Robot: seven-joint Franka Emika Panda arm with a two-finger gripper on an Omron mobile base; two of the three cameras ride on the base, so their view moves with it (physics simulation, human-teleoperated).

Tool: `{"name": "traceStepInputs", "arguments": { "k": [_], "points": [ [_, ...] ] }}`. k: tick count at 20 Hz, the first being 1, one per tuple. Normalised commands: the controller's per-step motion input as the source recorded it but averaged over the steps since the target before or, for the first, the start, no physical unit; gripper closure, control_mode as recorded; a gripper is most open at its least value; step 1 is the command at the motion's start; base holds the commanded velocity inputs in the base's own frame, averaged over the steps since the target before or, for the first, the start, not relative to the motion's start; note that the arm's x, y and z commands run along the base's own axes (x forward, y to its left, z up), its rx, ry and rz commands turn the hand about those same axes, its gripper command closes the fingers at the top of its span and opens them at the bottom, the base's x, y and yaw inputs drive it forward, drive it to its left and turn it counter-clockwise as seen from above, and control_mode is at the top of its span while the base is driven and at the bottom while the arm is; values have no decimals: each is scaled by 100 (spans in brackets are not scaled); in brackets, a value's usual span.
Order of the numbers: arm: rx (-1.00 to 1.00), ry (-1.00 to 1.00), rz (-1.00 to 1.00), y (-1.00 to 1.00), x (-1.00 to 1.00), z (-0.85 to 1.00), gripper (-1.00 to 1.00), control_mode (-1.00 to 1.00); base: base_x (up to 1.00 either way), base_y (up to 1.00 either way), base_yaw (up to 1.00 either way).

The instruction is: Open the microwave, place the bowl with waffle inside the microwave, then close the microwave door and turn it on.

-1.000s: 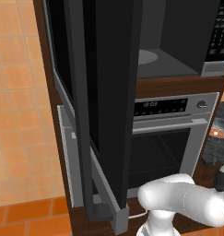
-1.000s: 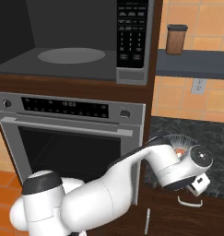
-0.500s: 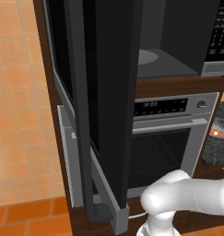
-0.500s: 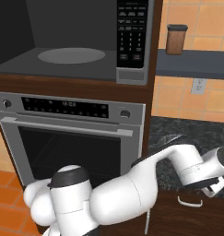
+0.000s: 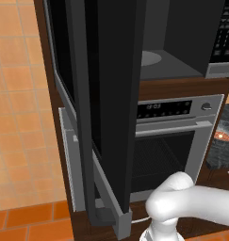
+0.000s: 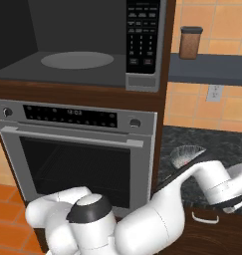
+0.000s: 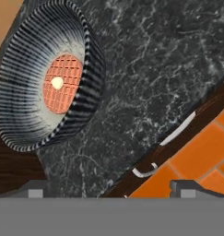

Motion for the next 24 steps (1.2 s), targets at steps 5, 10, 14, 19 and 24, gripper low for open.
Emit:
{"name": "traceStepInputs", "arguments": {
  "k": [5, 10, 14, 19, 24],
  "points": [
    [2, 5, -14, 3, 11, 0, -100, -100, 0, 0, 0],
    [0, -1, -21, 2, 0, 0, -100, -100, 0, 0, 0],
    [0, -7, -28, 28, 6, 0, -100, -100, 0, 0, 0],
    [0, -13, -11, 35, 10, 0, -100, -100, 0, 0, 0],
    [0, -13, -6, 16, 11, 0, -100, -100, 0, 0, 0]
  ]
}}
